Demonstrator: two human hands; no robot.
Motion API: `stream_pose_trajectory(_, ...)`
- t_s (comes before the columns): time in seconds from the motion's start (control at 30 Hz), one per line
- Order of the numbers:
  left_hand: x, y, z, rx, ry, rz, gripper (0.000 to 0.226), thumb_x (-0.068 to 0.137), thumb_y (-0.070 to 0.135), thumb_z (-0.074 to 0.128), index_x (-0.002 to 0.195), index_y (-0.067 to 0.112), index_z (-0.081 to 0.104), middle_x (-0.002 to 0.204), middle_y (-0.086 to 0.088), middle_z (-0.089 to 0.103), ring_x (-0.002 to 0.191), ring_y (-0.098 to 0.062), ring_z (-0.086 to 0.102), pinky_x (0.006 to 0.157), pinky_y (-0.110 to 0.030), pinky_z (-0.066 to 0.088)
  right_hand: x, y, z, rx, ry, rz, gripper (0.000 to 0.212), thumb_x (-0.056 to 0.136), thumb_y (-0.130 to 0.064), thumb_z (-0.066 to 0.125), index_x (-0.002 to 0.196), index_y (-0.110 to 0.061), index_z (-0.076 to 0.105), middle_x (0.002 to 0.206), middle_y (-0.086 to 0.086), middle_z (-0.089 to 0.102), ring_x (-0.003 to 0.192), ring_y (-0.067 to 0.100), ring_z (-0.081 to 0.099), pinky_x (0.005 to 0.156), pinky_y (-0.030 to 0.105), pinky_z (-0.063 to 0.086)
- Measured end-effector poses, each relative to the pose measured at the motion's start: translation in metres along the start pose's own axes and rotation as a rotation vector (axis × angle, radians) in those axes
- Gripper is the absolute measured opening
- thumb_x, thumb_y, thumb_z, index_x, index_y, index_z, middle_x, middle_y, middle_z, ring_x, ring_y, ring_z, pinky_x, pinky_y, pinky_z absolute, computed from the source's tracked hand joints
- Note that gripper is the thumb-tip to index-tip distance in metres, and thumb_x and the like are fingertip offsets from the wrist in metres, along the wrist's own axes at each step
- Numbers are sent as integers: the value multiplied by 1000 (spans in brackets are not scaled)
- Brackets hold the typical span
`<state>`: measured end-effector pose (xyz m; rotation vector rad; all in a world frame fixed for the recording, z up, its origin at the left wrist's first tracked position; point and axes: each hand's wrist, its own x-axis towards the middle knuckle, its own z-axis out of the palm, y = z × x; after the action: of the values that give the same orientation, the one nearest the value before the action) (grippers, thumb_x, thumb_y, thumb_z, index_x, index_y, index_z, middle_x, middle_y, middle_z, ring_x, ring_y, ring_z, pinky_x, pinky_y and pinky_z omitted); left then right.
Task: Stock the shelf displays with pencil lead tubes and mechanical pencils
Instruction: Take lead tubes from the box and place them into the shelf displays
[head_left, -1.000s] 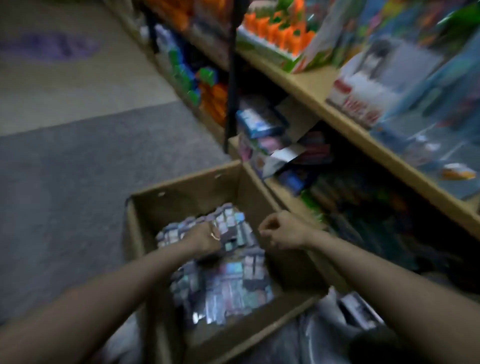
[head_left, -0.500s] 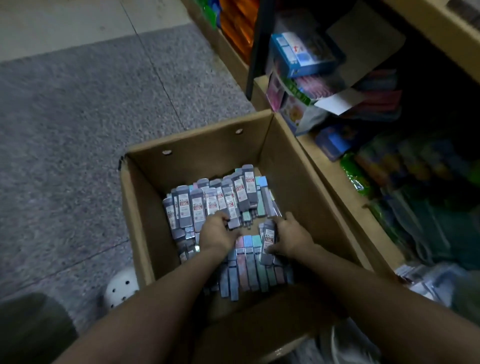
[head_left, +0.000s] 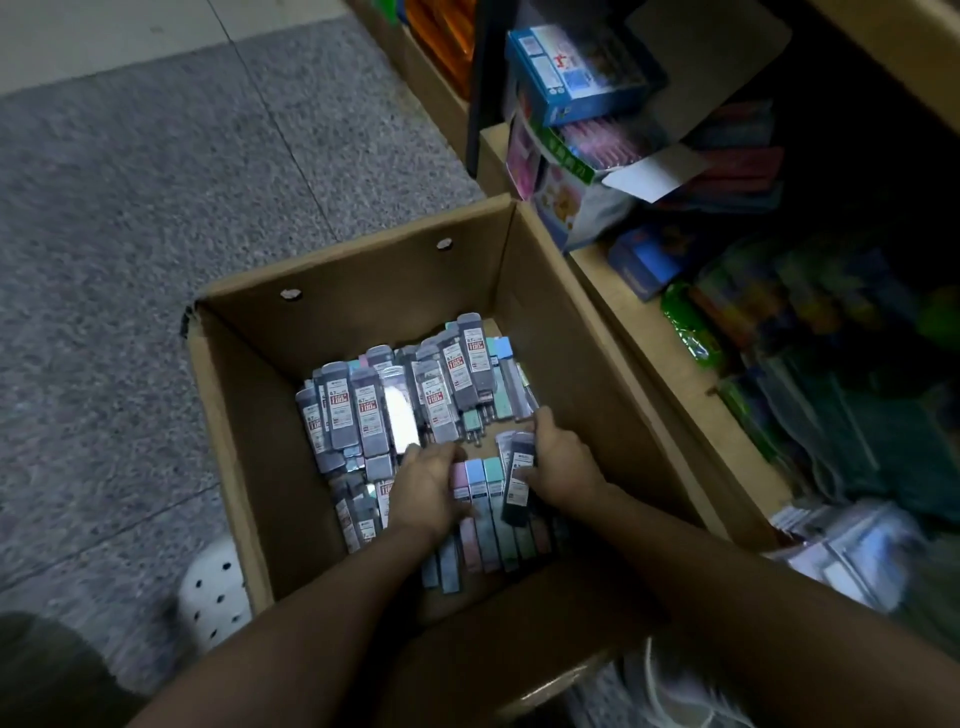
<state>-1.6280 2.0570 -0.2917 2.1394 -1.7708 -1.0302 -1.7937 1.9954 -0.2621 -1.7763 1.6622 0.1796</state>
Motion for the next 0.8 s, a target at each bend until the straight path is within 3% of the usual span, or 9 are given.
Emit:
stream_pose_trajectory(0.1, -2, 8, -10, -75, 33, 10, 60, 67, 17, 85, 119, 19, 57, 118, 0, 58, 109, -21, 51, 92, -31, 46, -8, -7, -10, 116, 69, 7, 39, 88, -9, 67, 109, -22, 36, 112, 8, 63, 99, 24, 64, 71, 25, 45)
stream_pose_trajectory(0.2, -9, 15, -30, -264, 20, -30, 38, 78, -3, 71, 107, 17, 57, 104, -5, 62, 95, -24, 60, 74, -23, 53, -25, -21, -28, 166, 97, -44, 37, 89, -9, 65, 109, -24, 37, 115, 6, 63, 101, 21, 62, 80, 29, 49)
stream_pose_trajectory(0.3, -12, 34, -66, -436, -33, -46, 42, 80, -4, 73, 113, 8, 50, 95, -8, 62, 91, -23, 60, 81, -31, 53, -47, -37, -60, 191, 151, -140, 35, 88, -10, 66, 106, -24, 38, 110, 4, 65, 100, 22, 63, 81, 29, 48)
stream_pose_trajectory(0.4, -6, 73, -126, -521, -108, 82, 38, 85, -4, 67, 113, 7, 44, 88, -6, 58, 78, -15, 59, 68, -27, 50, -74, -56, -107, 211, 272, -254, 34, 84, -10, 68, 105, -19, 44, 102, 4, 65, 92, 20, 61, 71, 26, 40)
stream_pose_trajectory(0.47, -6, 102, -167, -524, -193, 197, 20, 91, -2, 61, 105, 6, 49, 79, -4, 60, 64, -8, 63, 58, -26, 53, -96, -66, -142, 192, 377, -293, 34, 83, -13, 70, 105, -19, 45, 93, 1, 62, 85, 19, 59, 70, 28, 41)
stream_pose_trajectory(0.57, -19, 142, -211, -691, -278, 311, 17, 100, 4, 46, 116, 3, 50, 82, -15, 58, 71, -27, 61, 65, -42, 55, -133, -70, -190, 228, 511, -301, 32, 84, -15, 70, 104, -18, 46, 76, -3, 62, 76, 18, 64, 69, 32, 48)
stream_pose_trajectory(0.67, -38, 181, -235, -706, -311, 415, 24, 105, 17, 38, 126, 18, 48, 74, -7, 48, 58, -17, 47, 52, -29, 41, -166, -67, -227, 307, 615, -304, 26, 88, -15, 67, 105, -17, 48, 81, 3, 64, 73, 17, 67, 70, 39, 56)
stream_pose_trajectory(0.73, -49, 208, -245, -627, -279, 493, 22, 106, 28, 35, 123, 24, 48, 69, 0, 45, 55, -13, 41, 52, -25, 30, -182, -62, -246, 320, 677, -304, 21, 91, -17, 65, 105, -20, 49, 84, 2, 62, 69, 8, 64, 65, 32, 57)
stream_pose_trajectory(0.8, -56, 234, -250, -653, -295, 534, 21, 106, 33, 32, 116, 25, 48, 68, 1, 43, 53, -12, 37, 51, -24, 25, -193, -57, -265, 315, 765, -295, 19, 92, -19, 64, 101, -25, 49, 80, -5, 60, 65, -2, 60, 60, 15, 48)
